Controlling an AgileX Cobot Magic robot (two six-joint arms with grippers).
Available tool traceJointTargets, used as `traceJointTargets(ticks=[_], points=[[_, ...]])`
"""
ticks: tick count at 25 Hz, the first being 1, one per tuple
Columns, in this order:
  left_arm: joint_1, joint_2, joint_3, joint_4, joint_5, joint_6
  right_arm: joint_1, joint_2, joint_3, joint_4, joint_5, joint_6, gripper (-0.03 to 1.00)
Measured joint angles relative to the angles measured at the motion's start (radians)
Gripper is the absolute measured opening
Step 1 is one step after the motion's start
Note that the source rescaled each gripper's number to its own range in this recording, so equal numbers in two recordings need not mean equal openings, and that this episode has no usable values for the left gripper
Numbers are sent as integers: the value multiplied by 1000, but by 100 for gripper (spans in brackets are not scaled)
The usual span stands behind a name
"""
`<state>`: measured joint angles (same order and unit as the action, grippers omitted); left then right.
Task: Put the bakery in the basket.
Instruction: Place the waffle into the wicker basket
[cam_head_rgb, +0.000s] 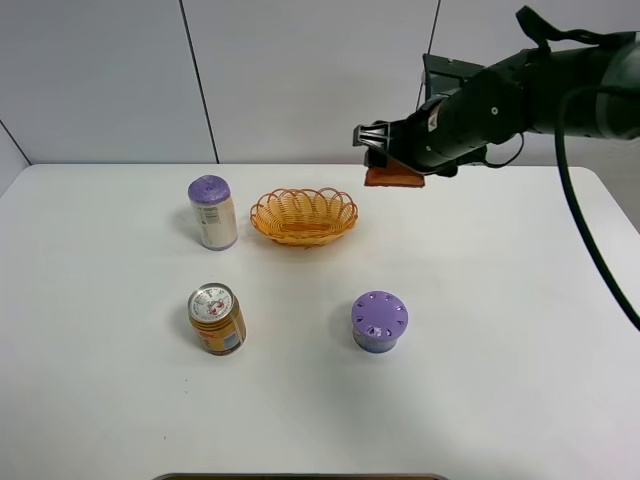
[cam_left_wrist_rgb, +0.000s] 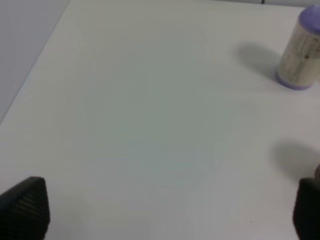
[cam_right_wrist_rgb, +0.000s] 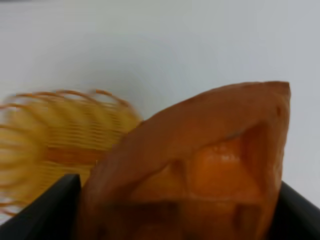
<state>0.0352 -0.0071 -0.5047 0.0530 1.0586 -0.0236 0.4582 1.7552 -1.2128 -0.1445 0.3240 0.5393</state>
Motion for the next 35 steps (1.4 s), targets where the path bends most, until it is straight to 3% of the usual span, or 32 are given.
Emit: traceJointTargets(ticks=[5,17,35], points=[[0,0,0,0,0,0,54,6,-1,0,-105,23,0],[0,0,0,0,0,0,143,205,-247,-82,-19,26,0],[0,0,0,0,0,0,143,457,-407,-133,-123,26,0]])
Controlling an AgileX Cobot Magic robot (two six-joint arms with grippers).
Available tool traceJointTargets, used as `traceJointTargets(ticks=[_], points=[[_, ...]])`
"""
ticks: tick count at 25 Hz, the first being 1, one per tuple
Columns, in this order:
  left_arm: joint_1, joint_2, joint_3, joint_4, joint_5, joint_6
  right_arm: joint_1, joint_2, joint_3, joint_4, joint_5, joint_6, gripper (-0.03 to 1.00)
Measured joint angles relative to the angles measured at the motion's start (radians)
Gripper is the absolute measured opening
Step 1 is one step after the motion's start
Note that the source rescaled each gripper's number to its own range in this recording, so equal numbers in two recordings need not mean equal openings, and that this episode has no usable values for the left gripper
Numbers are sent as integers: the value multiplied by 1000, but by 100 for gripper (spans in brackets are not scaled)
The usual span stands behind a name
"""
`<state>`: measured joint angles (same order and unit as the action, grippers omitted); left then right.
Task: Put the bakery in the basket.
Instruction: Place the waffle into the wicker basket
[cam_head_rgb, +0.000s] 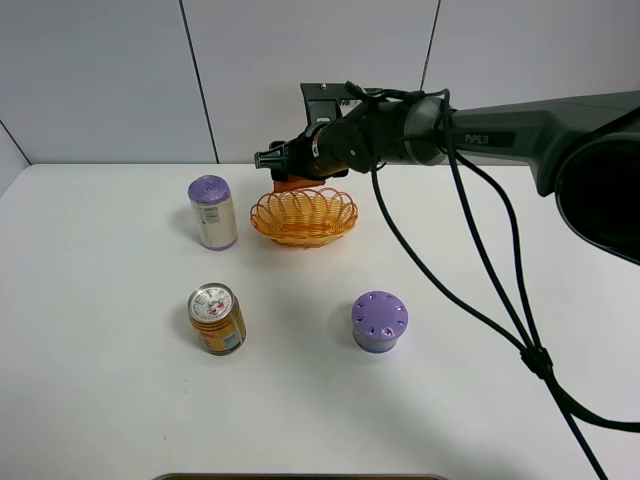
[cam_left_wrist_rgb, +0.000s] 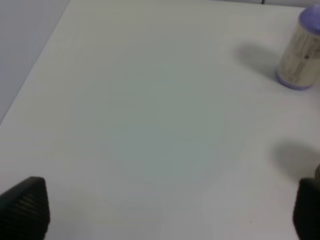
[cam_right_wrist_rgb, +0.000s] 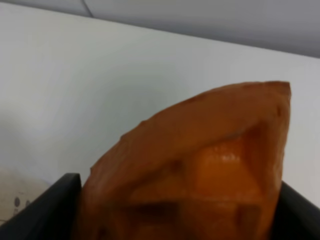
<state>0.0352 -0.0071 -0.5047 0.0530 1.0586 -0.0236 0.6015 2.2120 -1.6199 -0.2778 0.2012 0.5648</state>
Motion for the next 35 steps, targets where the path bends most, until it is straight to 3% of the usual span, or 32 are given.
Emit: traceJointTargets(ticks=[20,31,33,35], points=[[0,0,0,0,0,0,0,117,0,0,-22,0,0],[0,0,0,0,0,0,0,119,0,0,34,1,0],[0,0,0,0,0,0,0,119,0,0,35,1,11],[0,0,0,0,0,0,0,119,0,0,35,1,35]])
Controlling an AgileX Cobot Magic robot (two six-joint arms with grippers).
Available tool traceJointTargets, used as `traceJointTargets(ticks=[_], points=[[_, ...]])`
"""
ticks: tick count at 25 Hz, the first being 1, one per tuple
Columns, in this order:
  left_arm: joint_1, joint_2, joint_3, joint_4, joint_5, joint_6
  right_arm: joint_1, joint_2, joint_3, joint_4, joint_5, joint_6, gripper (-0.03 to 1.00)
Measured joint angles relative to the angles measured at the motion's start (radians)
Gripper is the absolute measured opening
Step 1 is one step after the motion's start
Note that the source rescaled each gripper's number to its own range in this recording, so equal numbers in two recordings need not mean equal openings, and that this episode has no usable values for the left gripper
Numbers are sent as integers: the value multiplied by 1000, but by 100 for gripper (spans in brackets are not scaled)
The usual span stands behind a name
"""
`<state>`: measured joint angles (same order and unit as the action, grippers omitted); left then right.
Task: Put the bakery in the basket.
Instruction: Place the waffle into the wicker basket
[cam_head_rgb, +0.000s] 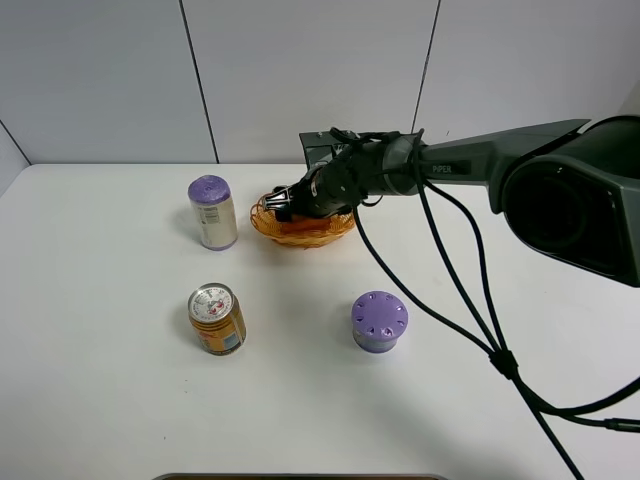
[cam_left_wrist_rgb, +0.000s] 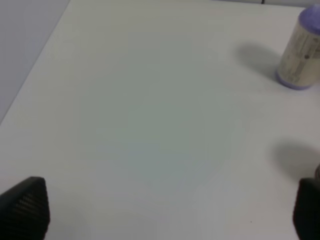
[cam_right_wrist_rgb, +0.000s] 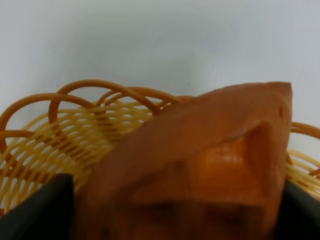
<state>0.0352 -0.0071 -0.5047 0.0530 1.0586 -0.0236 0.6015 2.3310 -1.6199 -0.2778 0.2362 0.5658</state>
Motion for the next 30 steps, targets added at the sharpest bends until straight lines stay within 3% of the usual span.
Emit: traceJointTargets(ticks=[3,6,15,30], points=[[0,0,0,0,0,0,1,0,0,0,0,0,57],[0,0,0,0,0,0,5,0,-1,0,-6,0,63],[0,0,0,0,0,0,18,-8,-1,0,-4,0,64],[0,0,0,0,0,0,18,-148,-2,-35,191,0,64]])
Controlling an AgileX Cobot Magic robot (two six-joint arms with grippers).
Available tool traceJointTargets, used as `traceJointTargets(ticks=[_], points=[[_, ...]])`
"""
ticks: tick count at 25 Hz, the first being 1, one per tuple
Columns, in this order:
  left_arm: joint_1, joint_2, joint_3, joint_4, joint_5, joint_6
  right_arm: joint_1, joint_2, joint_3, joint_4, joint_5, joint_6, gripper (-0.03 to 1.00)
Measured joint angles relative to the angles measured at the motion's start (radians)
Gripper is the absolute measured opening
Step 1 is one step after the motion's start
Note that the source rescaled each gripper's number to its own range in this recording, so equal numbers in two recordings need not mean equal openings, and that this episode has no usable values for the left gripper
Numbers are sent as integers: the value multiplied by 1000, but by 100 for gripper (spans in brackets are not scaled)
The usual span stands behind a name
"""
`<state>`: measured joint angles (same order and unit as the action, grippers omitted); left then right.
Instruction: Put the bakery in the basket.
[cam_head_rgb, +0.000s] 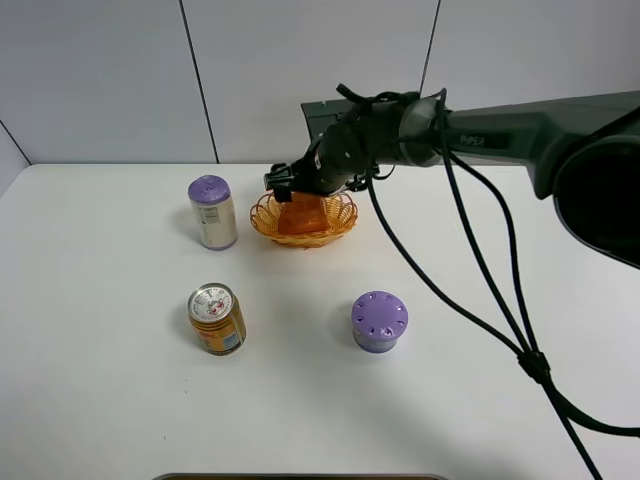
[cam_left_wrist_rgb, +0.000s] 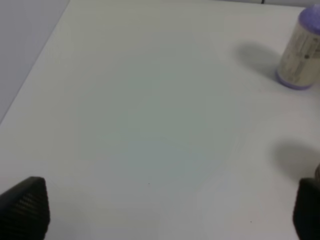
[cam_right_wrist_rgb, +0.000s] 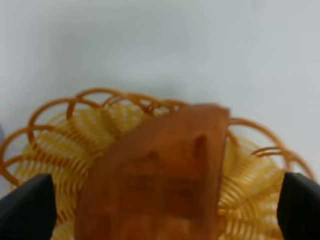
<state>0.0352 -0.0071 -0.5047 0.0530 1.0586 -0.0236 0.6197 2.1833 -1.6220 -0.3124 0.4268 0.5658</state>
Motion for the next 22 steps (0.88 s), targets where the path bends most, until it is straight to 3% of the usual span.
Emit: traceJointTargets(ticks=[15,22], points=[[0,0,0,0,0,0,1,-360,0,-36,202,-11,64],[0,0,0,0,0,0,4,-524,0,-49,325,-85,64]])
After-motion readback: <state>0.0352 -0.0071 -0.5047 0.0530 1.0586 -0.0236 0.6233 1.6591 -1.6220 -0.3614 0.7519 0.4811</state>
